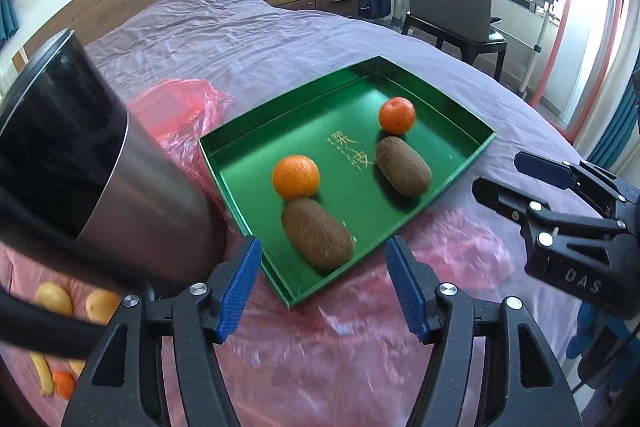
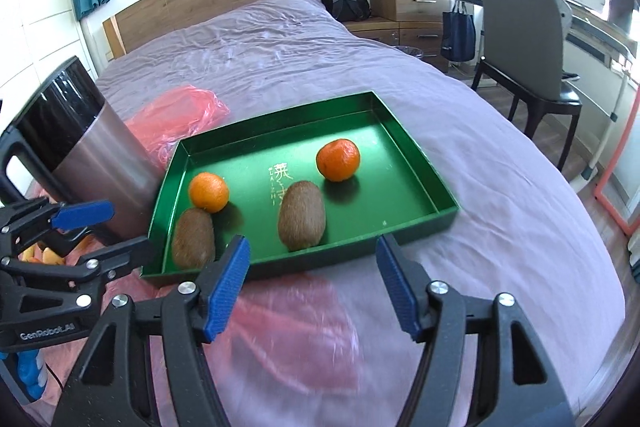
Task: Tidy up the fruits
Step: 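Withdraw both open tools from the tray toward the fruits, then lower both open tools over a tangerine and a round yellow pear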
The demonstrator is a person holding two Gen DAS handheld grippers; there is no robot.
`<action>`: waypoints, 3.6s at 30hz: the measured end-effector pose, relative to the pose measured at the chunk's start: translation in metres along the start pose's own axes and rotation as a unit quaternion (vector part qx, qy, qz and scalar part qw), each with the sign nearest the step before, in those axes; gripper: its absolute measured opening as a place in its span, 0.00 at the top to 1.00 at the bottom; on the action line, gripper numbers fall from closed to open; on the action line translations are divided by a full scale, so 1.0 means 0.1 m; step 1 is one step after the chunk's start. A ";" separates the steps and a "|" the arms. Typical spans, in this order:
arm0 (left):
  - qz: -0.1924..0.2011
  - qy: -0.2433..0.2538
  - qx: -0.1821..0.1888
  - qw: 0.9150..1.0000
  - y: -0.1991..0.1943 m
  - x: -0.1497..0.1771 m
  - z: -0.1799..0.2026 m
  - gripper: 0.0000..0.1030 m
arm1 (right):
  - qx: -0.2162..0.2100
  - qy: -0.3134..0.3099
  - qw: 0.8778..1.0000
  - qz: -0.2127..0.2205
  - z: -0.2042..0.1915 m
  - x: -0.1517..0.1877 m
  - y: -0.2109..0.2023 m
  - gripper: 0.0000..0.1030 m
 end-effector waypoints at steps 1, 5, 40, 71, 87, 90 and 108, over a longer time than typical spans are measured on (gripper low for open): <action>-0.001 0.001 0.001 1.000 -0.04 0.06 0.01 0.43 | -0.002 0.005 1.000 0.000 0.01 0.03 -0.04 0.00; -0.001 0.008 0.005 1.000 -0.21 0.26 0.04 0.36 | 0.001 0.014 1.000 0.004 -0.03 0.17 -0.18 0.00; -0.009 -0.086 -0.043 0.995 -0.98 2.12 -0.95 0.27 | -0.065 -0.059 0.996 -0.022 -1.56 1.11 -0.80 0.00; 0.021 -0.269 -0.079 0.960 -1.51 3.60 -2.29 0.27 | -0.093 -0.178 0.979 -0.029 -2.95 1.50 -1.11 0.00; 0.028 -0.330 -0.101 0.938 -1.31 3.83 -2.85 0.27 | -0.104 -0.210 0.970 -0.059 -3.52 1.45 -0.55 0.00; 0.026 -0.331 -0.103 0.938 -1.22 3.78 -2.90 0.27 | -0.108 -0.206 0.971 -0.059 -3.60 1.36 -0.40 0.00; 0.025 -0.352 -0.067 0.933 -0.64 3.12 -3.42 0.27 | -0.078 -0.157 0.983 -0.046 -4.00 0.57 0.50 0.00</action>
Point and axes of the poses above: each gripper's, at about its wrist camera, not at the fingertips, and y roughly the way its jaws point, z to its right, x to its underside, the point moved 8 cm from there along y, roughly the way its jaws point, and after that the axes turned 12 degrees about -z, right-handed, at the moved point
